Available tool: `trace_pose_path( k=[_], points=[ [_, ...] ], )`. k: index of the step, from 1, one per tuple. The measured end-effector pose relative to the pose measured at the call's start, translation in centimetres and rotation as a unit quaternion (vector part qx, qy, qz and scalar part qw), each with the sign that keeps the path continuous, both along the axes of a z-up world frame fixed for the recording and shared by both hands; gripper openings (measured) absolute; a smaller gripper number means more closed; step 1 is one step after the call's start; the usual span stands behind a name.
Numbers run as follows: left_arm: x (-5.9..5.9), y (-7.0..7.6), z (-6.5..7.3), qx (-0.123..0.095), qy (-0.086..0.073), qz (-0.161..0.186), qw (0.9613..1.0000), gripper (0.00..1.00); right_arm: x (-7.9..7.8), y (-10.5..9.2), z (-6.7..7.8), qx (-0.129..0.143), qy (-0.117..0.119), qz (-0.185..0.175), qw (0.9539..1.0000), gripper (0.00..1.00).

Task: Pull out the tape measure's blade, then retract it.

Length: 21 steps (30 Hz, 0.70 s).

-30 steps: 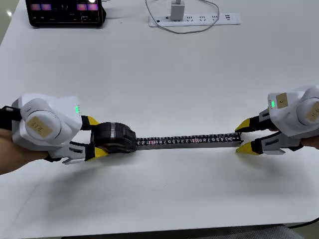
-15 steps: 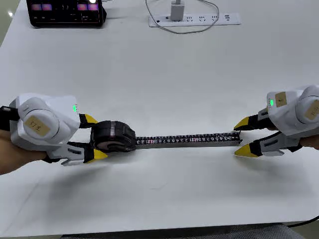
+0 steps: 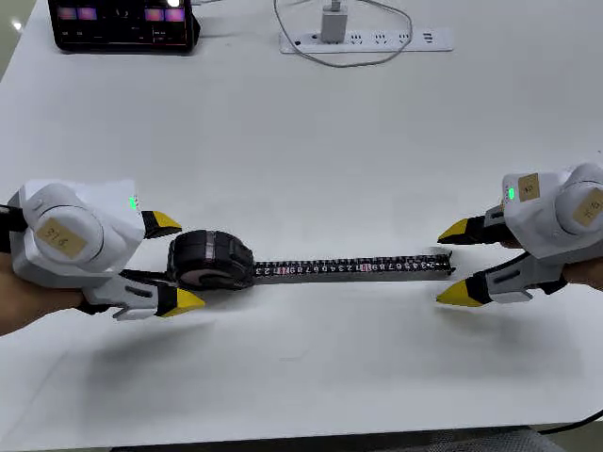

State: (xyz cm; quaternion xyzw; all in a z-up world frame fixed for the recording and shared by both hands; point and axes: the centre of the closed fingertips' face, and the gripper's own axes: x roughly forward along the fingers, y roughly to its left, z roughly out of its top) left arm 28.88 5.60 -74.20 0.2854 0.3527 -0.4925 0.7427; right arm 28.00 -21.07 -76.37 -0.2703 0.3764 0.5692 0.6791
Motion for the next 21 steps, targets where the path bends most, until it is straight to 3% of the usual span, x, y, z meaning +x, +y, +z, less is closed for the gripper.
trace_pose_path(
  k=[7,12,14,21],
  points=[
    [0.0,0.1,0.6,-0.009,-0.002,0.015,0.9998,0.56,-0.1,0.2,0.5,0.007,0.000,-0.006,1.0000,0.46],
    [0.1,0.4,1.3,-0.021,-0.014,0.037,0.9990,0.61,-0.2,0.4,1.3,0.018,-0.005,-0.019,0.9996,0.53],
    [0.2,0.4,1.8,-0.028,-0.027,0.048,0.9981,0.62,0.1,0.3,1.6,0.024,-0.010,-0.029,0.9992,0.57],
    [-0.3,0.5,2.2,-0.046,-0.034,0.067,0.9961,0.71,-0.2,0.2,2.3,0.035,-0.021,-0.048,0.9980,0.67]
  ],
)
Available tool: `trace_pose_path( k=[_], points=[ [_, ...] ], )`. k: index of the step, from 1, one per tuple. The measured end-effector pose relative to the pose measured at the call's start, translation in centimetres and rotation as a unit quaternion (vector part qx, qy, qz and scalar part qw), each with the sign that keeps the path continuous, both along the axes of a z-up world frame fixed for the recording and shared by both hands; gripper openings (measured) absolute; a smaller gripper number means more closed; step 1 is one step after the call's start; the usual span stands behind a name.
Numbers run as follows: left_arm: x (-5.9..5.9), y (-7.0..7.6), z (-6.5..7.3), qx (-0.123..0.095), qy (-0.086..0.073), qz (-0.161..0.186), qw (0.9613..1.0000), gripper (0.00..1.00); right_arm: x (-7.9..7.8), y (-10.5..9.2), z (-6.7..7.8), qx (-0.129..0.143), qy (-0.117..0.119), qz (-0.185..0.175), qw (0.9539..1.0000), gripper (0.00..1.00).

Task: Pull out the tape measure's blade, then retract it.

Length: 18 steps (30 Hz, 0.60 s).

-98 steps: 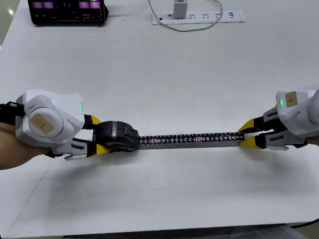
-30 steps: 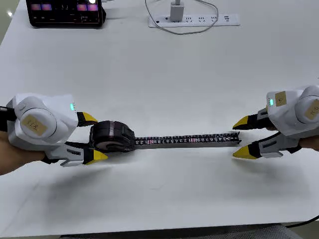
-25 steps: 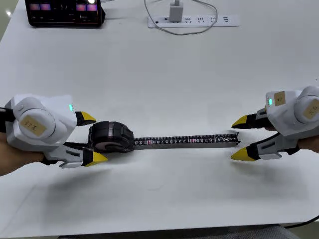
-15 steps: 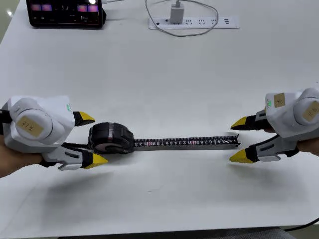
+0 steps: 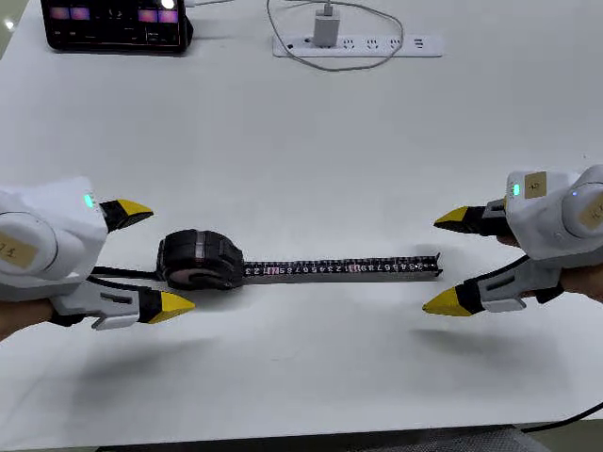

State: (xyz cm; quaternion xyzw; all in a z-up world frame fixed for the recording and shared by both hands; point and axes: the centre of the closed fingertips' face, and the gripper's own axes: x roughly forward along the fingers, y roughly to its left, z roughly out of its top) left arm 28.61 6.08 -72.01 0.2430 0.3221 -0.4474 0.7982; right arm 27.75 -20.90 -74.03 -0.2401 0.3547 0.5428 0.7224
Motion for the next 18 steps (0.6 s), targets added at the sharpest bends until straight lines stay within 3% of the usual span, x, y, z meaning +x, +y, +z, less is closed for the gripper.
trace_pose_path(
  k=[11,18],
  points=[
    [-0.7,0.0,0.5,-0.023,-0.004,0.027,0.9994,0.79,-0.6,-0.1,0.6,0.013,-0.006,-0.045,0.9989,0.75],
    [-1.0,0.7,0.6,-0.026,-0.021,0.042,0.9986,0.81,-1.2,0.0,0.5,0.027,-0.005,-0.071,0.9971,0.80]
  ],
)
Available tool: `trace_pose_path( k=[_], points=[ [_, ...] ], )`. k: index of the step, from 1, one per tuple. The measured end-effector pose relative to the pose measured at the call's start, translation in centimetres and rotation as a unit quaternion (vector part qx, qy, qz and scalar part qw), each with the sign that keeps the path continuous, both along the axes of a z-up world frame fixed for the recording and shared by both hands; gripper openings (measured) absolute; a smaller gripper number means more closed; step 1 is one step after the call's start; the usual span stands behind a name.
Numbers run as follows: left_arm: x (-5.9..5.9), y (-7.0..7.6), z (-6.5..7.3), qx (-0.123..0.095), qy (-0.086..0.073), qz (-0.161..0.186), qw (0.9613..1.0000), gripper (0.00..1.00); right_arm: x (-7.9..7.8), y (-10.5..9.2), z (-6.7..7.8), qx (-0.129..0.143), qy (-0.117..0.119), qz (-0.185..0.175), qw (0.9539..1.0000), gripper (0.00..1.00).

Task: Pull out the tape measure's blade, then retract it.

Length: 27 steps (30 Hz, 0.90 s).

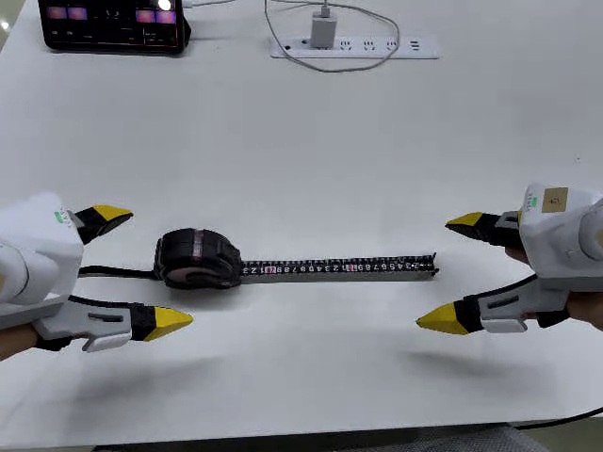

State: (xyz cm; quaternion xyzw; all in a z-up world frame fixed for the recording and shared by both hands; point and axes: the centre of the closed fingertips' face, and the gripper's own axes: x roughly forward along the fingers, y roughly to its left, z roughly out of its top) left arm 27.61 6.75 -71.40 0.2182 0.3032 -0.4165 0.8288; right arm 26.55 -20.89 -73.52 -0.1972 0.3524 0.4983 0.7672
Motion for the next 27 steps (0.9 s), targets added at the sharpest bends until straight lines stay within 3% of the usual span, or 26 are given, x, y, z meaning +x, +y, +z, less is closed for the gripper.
trace_pose_path(
  k=[2,4,15,20,27],
  points=[
    [-0.1,0.3,0.0,-0.008,0.006,0.010,0.9999,0.81,-0.1,-0.1,-0.1,-0.001,-0.001,-0.004,1.0000,0.82],
    [-0.2,0.5,0.3,-0.011,-0.003,0.016,0.9998,0.81,0.0,-0.2,0.0,0.000,-0.006,-0.010,0.9999,0.84],
    [-1.0,1.0,0.7,-0.044,-0.002,0.052,0.9977,0.82,-0.7,-0.6,0.1,0.009,-0.020,-0.040,0.9990,0.87],
    [-1.1,1.0,1.0,-0.054,-0.010,0.068,0.9962,0.82,-0.4,-0.9,0.4,0.021,-0.033,-0.058,0.9975,0.87],
    [-1.8,1.2,0.8,-0.064,-0.008,0.084,0.9944,0.82,-0.7,-0.8,1.2,0.043,-0.043,-0.083,0.9947,0.88]
  ],
)
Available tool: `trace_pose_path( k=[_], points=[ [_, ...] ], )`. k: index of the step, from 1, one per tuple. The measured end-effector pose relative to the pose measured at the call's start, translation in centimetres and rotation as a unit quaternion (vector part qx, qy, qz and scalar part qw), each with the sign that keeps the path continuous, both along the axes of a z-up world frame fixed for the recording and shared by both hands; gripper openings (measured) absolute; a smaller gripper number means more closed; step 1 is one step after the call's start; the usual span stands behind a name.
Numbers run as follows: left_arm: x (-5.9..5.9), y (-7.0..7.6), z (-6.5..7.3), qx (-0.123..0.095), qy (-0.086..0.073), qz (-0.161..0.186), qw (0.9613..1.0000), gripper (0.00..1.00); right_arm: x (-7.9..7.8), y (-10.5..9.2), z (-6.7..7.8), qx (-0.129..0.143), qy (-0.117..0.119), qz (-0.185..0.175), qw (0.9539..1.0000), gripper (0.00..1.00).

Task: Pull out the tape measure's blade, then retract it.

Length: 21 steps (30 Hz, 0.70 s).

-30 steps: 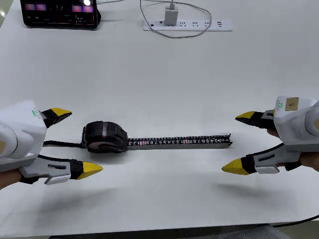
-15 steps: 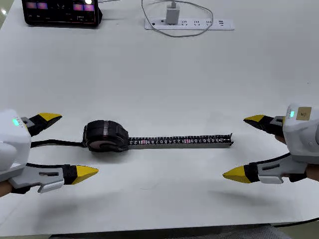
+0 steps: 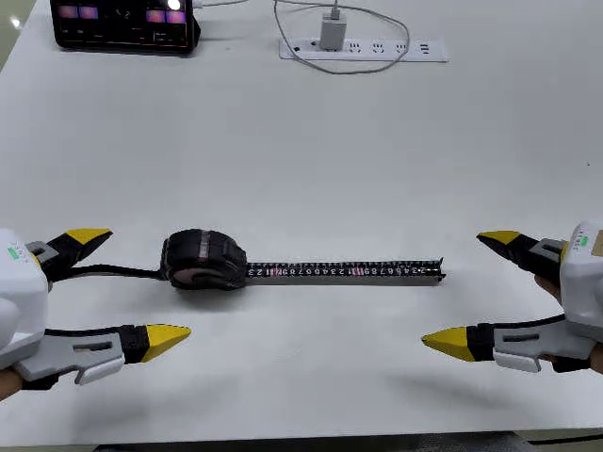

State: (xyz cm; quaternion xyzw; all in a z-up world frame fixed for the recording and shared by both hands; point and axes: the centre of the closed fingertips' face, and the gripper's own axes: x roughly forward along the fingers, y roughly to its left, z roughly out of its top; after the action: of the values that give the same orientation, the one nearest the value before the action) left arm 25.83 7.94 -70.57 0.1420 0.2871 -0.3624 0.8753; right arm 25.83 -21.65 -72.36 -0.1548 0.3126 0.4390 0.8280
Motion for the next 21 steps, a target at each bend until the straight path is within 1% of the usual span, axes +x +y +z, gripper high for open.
trace_pose_path(
  k=[9,12,21],
  points=[
    [-0.9,-0.2,-0.2,-0.011,0.004,0.009,0.9999,0.82,-0.2,-0.2,0.2,0.008,-0.014,-0.013,0.9998,0.91],
    [-1.3,-0.2,-0.3,-0.019,0.006,0.016,0.9997,0.83,-0.3,-0.5,0.0,0.007,-0.018,-0.016,0.9997,0.90],
    [-2.4,0.3,-0.7,-0.024,0.009,0.032,0.9991,0.84,-0.9,-0.6,-0.4,0.012,-0.020,-0.026,0.9994,0.91]
  ],
)
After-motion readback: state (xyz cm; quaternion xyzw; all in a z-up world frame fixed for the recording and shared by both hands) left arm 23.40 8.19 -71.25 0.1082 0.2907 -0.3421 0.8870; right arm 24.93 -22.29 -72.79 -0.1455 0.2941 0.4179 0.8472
